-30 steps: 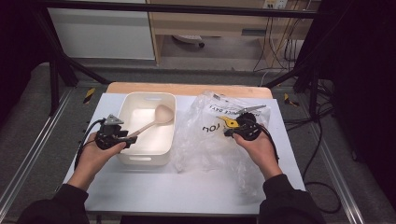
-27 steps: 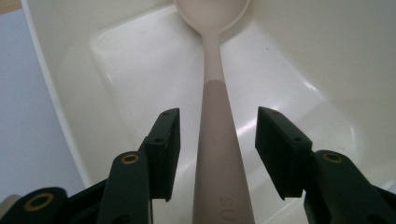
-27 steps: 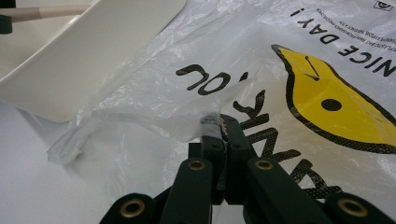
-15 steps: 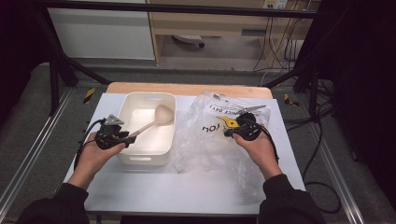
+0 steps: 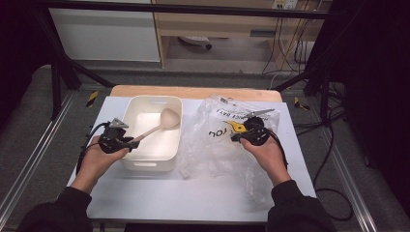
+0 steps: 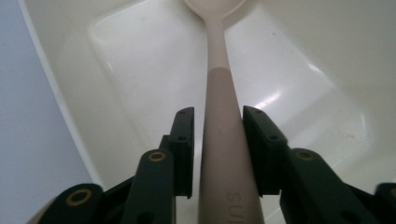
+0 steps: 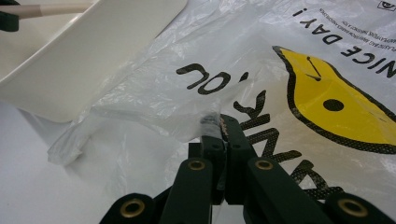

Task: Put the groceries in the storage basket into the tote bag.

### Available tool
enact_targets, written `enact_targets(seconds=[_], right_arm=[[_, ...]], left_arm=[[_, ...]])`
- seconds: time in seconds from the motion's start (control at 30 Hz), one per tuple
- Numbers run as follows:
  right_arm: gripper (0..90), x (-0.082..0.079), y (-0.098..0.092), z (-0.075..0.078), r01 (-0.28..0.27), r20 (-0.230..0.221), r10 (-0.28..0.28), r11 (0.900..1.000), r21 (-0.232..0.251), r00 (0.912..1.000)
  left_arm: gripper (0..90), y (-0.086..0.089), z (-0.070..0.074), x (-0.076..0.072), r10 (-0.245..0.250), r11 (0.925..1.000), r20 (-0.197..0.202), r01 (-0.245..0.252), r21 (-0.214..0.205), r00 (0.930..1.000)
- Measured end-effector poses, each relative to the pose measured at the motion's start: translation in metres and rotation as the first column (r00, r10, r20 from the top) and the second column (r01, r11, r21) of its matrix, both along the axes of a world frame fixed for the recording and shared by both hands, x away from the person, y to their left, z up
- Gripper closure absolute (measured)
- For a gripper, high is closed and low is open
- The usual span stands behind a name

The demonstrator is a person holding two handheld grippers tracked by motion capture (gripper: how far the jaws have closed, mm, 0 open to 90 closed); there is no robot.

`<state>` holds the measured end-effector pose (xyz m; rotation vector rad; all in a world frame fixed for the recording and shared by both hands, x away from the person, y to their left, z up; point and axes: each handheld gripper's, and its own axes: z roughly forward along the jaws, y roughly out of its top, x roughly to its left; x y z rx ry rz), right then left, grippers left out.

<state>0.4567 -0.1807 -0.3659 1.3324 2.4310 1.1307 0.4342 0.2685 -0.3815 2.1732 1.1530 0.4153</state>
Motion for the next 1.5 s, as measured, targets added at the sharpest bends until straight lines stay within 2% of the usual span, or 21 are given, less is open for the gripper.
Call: enact_targets(seconds=[0.23,0.53,0.8,1.17,1.5], right_arm=[[90.0,0.0,-0.002,0.0,0.002,0.003,-0.002,1.0,0.003,1.0],[90.0,0.0,-0.002,0.0,0.0,0.001,0.0,1.0,0.001,1.0],[90.0,0.0,-0.004,0.001,0.004,0.005,-0.004,1.0,0.001,1.0],[90.0,-0.001,-0.001,0.002,-0.001,0.002,0.001,1.0,0.001,1.0],[90.0,-0.004,-0.002,0.005,-0.004,0.01,0.004,1.0,0.001,0.9999]], left_arm=[[68.8,-0.001,0.001,0.0,0.004,1.0,0.002,-0.004,0.004,1.0],[69.0,-0.006,0.006,-0.004,0.019,0.9993,0.053,-0.02,0.031,0.9984],[69.1,0.001,0.012,-0.01,0.036,0.9993,0.107,-0.035,-0.015,0.9936],[69.1,0.008,0.021,-0.026,0.024,0.9982,0.154,-0.015,-0.058,0.9878],[69.1,0.005,0.028,-0.038,0.009,0.9958,0.186,0.008,-0.091,0.9825]])
